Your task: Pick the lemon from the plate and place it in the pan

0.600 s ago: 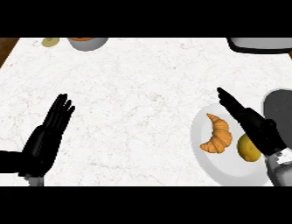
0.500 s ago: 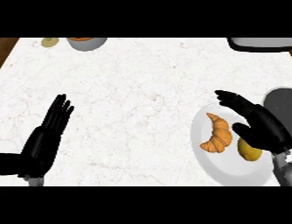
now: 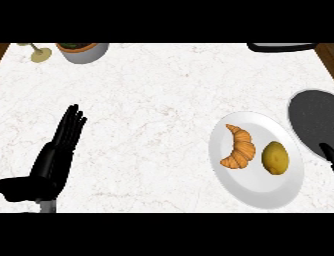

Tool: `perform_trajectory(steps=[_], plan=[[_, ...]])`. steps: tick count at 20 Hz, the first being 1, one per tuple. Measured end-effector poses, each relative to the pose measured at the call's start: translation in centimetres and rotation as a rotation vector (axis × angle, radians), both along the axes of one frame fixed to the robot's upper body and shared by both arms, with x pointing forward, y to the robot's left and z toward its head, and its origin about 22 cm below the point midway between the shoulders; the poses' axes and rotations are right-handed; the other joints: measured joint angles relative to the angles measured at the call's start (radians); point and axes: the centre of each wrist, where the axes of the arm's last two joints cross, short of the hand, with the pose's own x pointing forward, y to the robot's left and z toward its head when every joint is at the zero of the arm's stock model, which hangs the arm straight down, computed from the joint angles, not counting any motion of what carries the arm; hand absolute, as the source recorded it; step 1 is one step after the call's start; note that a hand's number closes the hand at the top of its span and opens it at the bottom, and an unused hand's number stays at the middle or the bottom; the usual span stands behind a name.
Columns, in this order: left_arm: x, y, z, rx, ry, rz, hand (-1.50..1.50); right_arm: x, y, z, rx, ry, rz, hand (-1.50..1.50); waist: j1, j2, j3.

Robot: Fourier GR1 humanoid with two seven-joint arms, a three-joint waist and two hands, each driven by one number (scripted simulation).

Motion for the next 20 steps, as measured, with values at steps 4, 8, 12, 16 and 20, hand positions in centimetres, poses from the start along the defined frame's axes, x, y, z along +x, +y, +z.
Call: perform_trajectory(steps=[4,8,12,16,20], plan=[[0.5,-1.8,-0.4,0.008,-0.008,-0.031,0.00,-5.3,-2.5,-1.0,-0.096,-0.004,-0.062,-1.50,0.024,0.004,0.000],[1.1,-2.7,-0.7,0.005,-0.011,-0.050,0.00,-8.1,-4.2,0.2,-0.202,0.025,-0.068,-1.50,0.044,0.007,0.000],[0.8,-2.8,-0.3,0.001,-0.017,-0.070,0.00,-7.5,-4.6,2.6,-0.293,0.111,-0.032,-1.50,0.063,0.009,0.000],[1.2,-3.2,-0.4,0.002,-0.017,-0.084,0.00,-5.9,-3.7,4.3,-0.383,0.226,0.013,-1.50,0.074,0.011,-0.001],[1.4,-3.5,-0.6,0.005,-0.017,-0.091,0.00,-4.2,-2.6,4.7,-0.491,0.376,0.079,-1.50,0.085,0.013,-0.001]])
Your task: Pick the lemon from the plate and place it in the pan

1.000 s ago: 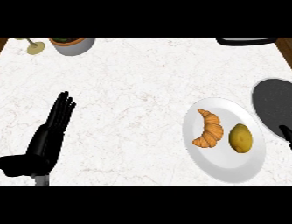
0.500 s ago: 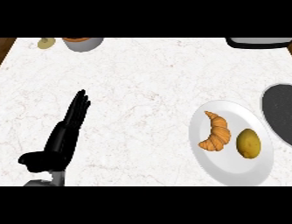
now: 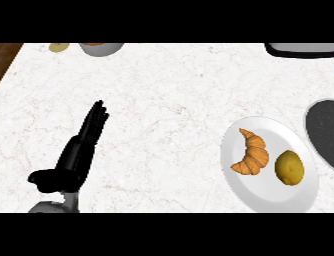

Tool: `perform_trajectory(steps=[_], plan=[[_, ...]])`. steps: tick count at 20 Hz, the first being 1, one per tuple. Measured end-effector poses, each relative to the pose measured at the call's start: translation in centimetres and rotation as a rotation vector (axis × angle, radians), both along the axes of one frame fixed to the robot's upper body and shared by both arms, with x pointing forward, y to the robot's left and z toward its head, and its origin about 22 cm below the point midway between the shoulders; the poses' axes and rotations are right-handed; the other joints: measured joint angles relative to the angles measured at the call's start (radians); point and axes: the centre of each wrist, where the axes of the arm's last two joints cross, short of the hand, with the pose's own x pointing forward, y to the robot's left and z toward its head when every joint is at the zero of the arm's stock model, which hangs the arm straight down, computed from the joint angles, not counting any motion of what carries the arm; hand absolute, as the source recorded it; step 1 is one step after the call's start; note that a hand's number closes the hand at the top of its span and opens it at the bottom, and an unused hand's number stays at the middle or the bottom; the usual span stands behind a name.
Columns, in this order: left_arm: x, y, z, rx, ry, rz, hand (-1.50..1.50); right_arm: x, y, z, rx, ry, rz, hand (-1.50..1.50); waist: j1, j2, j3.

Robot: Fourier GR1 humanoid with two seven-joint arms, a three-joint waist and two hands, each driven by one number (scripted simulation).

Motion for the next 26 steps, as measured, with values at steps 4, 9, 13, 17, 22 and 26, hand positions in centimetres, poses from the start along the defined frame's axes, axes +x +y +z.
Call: perform_trajectory(steps=[4,9,13,17,22,26], plan=[[-0.1,-0.4,0.0,0.002,-0.004,-0.016,0.00,1.8,1.7,-0.6,-0.107,0.142,0.059,-1.50,0.010,0.001,0.000],[0.0,-0.9,0.1,0.002,-0.003,-0.018,0.00,4.1,4.4,-2.3,-0.218,0.278,0.100,-1.50,0.008,0.000,0.001],[0.2,-1.1,0.0,0.003,-0.002,-0.004,0.00,5.0,6.1,-3.7,-0.251,0.336,0.111,-1.50,-0.002,-0.002,0.001],[-0.1,-0.4,0.2,0.007,-0.004,0.007,0.00,4.9,7.0,-5.0,-0.252,0.359,0.110,-1.50,-0.008,-0.003,0.001],[-0.4,0.2,-0.3,0.000,0.000,0.010,0.00,5.4,7.1,-5.4,-0.249,0.377,0.092,-1.50,-0.010,-0.003,0.001],[-0.5,-0.4,-0.5,0.003,-0.001,0.015,0.00,5.5,6.0,-6.2,-0.230,0.364,0.073,-1.50,-0.011,-0.003,0.001]])
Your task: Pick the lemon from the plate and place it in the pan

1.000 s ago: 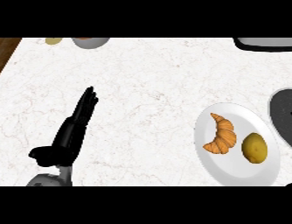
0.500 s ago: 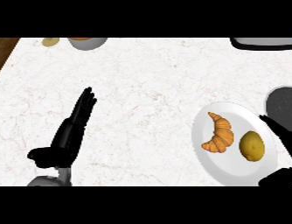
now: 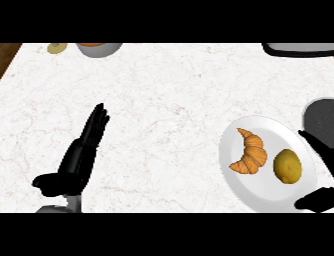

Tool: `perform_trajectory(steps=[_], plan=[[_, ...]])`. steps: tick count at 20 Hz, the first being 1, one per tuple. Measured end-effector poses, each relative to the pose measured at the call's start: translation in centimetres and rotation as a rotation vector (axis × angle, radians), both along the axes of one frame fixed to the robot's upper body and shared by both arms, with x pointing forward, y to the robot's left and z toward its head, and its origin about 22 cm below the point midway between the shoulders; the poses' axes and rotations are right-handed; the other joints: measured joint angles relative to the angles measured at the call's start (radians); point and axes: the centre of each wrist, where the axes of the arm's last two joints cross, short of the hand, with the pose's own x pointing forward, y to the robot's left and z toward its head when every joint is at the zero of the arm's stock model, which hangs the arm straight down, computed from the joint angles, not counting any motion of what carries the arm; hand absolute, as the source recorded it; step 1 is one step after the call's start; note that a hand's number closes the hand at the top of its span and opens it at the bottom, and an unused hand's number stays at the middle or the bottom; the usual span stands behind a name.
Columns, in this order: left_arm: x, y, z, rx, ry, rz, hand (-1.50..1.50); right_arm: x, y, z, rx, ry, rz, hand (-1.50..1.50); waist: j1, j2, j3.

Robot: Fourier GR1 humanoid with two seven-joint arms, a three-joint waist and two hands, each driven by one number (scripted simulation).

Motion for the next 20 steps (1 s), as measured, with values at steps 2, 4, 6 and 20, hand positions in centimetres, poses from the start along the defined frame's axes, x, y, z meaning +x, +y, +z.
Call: perform_trajectory(steps=[2,4,6,20], plan=[[0.2,0.2,0.0,0.000,0.005,-0.001,0.00,0.4,0.7,-1.1,0.013,-0.009,-0.005,-1.50,0.001,0.000,0.000],[-0.3,0.1,0.0,0.000,0.004,-0.002,0.00,0.7,0.6,-1.7,0.015,-0.008,-0.012,-1.50,0.001,0.000,0.000],[0.2,-0.1,0.6,0.004,0.001,0.001,0.00,1.3,0.6,-2.1,0.015,-0.003,-0.016,-1.50,0.001,0.000,0.000],[0.6,0.0,0.8,-0.001,-0.002,-0.007,0.00,3.4,0.8,-4.9,-0.091,0.060,0.088,1.50,0.001,-0.007,-0.012]])
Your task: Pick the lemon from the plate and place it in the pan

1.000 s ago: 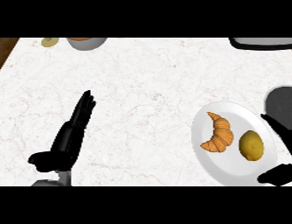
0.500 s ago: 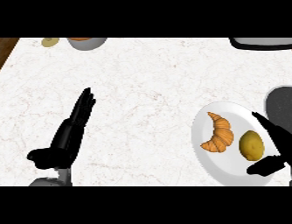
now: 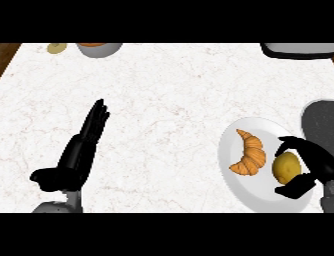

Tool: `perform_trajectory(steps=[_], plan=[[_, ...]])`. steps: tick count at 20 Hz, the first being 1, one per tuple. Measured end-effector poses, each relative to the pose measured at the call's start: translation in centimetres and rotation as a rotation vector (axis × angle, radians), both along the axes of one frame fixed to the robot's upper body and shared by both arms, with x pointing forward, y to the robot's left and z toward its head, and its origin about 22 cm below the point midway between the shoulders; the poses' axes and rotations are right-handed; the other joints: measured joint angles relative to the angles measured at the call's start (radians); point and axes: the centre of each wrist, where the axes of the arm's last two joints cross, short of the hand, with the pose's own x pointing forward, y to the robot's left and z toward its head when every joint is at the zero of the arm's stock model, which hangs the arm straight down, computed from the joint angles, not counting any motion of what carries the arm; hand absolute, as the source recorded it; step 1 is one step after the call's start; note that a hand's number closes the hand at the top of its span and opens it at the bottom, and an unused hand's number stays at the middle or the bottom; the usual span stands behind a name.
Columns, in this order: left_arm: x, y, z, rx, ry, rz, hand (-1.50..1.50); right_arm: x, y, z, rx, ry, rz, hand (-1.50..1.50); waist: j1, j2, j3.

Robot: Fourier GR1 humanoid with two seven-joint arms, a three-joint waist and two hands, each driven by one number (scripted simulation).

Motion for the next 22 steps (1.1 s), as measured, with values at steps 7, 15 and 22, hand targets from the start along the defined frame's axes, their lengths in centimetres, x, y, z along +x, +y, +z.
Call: perform_trajectory(steps=[7,15,22], plan=[[-0.2,-0.1,-0.7,-0.003,0.005,0.000,0.00,0.2,-0.5,-0.6,-0.042,-0.074,0.028,1.50,0.000,-0.003,-0.003],[-0.2,0.2,-0.2,-0.002,0.007,0.001,0.00,0.2,3.8,0.8,-0.085,-0.245,-0.061,1.50,-0.003,0.001,0.005],[-0.5,0.4,-0.6,0.002,0.008,0.009,0.00,0.3,12.2,4.4,-0.159,-0.427,-0.182,1.50,-0.004,0.003,0.010]])
